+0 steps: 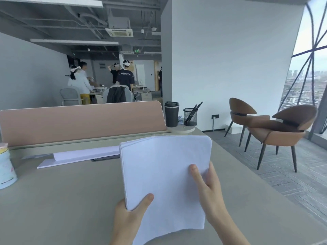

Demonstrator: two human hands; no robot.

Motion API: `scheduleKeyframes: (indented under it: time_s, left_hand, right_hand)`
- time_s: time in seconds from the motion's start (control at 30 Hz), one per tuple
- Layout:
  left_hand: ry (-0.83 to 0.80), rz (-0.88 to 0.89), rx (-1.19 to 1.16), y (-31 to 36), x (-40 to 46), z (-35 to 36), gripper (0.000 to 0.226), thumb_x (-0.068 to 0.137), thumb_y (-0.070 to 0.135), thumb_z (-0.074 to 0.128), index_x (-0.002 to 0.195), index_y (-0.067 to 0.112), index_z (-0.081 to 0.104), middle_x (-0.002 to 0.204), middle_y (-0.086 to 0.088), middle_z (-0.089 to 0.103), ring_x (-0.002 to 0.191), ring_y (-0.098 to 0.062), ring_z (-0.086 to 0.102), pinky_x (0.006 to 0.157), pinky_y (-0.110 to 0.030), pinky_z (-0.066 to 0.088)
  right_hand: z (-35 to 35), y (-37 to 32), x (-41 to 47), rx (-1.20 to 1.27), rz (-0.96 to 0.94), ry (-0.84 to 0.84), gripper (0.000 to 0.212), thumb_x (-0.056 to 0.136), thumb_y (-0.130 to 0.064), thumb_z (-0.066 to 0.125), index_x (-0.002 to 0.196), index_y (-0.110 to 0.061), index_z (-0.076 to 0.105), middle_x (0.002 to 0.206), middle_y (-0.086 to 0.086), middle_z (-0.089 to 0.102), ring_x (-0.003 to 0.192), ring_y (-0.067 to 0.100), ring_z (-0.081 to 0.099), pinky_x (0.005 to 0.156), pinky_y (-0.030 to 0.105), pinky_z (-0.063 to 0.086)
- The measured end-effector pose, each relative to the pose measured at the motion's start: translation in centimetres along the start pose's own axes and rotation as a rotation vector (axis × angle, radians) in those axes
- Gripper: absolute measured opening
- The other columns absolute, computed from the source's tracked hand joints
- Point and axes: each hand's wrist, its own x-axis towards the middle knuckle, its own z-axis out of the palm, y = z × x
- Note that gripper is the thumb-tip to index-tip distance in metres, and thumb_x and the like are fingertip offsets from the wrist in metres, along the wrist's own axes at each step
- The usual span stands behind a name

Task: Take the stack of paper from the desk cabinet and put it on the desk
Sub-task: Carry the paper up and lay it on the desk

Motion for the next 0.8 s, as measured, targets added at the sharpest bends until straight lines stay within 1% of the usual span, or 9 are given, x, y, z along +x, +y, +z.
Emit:
scheduleKeyframes:
  time_s: [0.07,0.13,0.27,0.37,0.47,0.53,0.63,0.73,0.8]
  left_hand:
    - [-0.034,0.003,0.008,-0.5,0.4,0.1,0.027,0.070,0.002,0.084,0.054,0.021,0.073,0.054,0.017,0.073,0.060,0.001,0.070,0.052,-0.019,0.051]
    - [-0.064,-0.007,0.007,-1.5,0.5,0.0,0.035,0.070,-0.004,0.083,0.053,0.025,0.073,0.052,0.021,0.071,0.053,0.010,0.067,0.051,-0.014,0.049]
    - [-0.080,-0.055,0.006,-3.5,0.7,-0.4,0.019,0.072,0.006,0.084,0.064,0.022,0.077,0.068,0.014,0.078,0.074,-0.007,0.075,0.069,-0.031,0.052]
    - [-0.094,-0.071,-0.018,-3.8,0.3,-0.4,0.009,0.077,0.013,0.081,0.078,0.020,0.077,0.077,0.014,0.080,0.074,-0.001,0.074,0.075,-0.034,0.054]
    - [-0.107,-0.113,-0.015,-4.1,-0.2,-0.5,0.014,0.078,0.011,0.080,0.082,0.024,0.074,0.072,0.026,0.076,0.069,0.008,0.071,0.081,-0.032,0.049]
    - [-0.093,-0.127,0.027,-4.5,-0.4,-0.5,0.016,0.075,0.013,0.083,0.079,0.026,0.074,0.069,0.030,0.074,0.078,0.000,0.070,0.087,-0.033,0.047]
    - [-0.094,-0.143,0.073,-4.0,-0.5,-0.6,0.016,0.074,0.013,0.084,0.072,0.024,0.073,0.058,0.030,0.070,0.079,-0.006,0.065,0.082,-0.032,0.046]
    - [-0.162,-0.122,0.156,-3.8,0.2,-0.4,0.010,0.078,0.019,0.081,0.073,0.020,0.072,0.062,0.021,0.073,0.079,-0.010,0.066,0.073,-0.030,0.046]
    - [-0.184,-0.106,0.208,-3.3,0.6,0.1,0.008,0.081,0.022,0.078,0.084,0.021,0.071,0.077,0.019,0.071,0.081,-0.009,0.063,0.073,-0.029,0.045]
  right_hand:
    - [-0.1,1.1,-0.6,0.008,0.020,0.008,0.010,0.095,-0.036,0.061,0.104,-0.035,0.065,0.108,-0.007,0.074,0.104,0.015,0.070,0.095,0.050,0.053]
    - [-0.1,2.2,-1.4,-0.010,0.050,-0.018,0.019,0.095,-0.036,0.059,0.113,-0.038,0.065,0.115,-0.010,0.073,0.109,0.011,0.068,0.099,0.045,0.051]
    - [-0.1,3.7,-2.4,-0.006,0.096,-0.016,0.016,0.100,-0.031,0.056,0.111,-0.034,0.067,0.115,-0.008,0.074,0.111,0.014,0.068,0.094,0.039,0.053]
    - [-0.1,4.5,-2.9,-0.012,0.096,0.004,0.017,0.096,-0.036,0.055,0.111,-0.035,0.065,0.115,-0.008,0.073,0.109,0.012,0.068,0.093,0.037,0.053]
    - [-0.4,5.6,-3.9,-0.040,0.148,-0.041,0.026,0.103,-0.029,0.051,0.126,-0.040,0.058,0.124,-0.020,0.069,0.116,-0.002,0.063,0.090,0.024,0.049]
    - [-0.6,6.3,-4.4,-0.056,0.190,-0.067,0.030,0.103,-0.027,0.048,0.129,-0.041,0.054,0.125,-0.026,0.067,0.119,-0.007,0.060,0.091,0.019,0.048]
    - [-1.0,7.3,-4.3,-0.100,0.230,-0.082,0.026,0.103,-0.028,0.049,0.126,-0.037,0.058,0.122,-0.021,0.070,0.117,-0.002,0.063,0.096,0.028,0.048]
    - [-1.3,7.4,-3.8,-0.186,0.286,-0.017,0.030,0.095,-0.043,0.055,0.100,-0.014,0.061,0.085,-0.009,0.071,0.080,0.012,0.067,0.080,0.031,0.052]
    - [-1.8,7.3,-3.1,-0.277,0.305,0.059,0.042,0.091,-0.044,0.059,0.074,-0.010,0.040,0.060,-0.013,0.042,0.055,0.009,0.041,0.060,0.025,0.037]
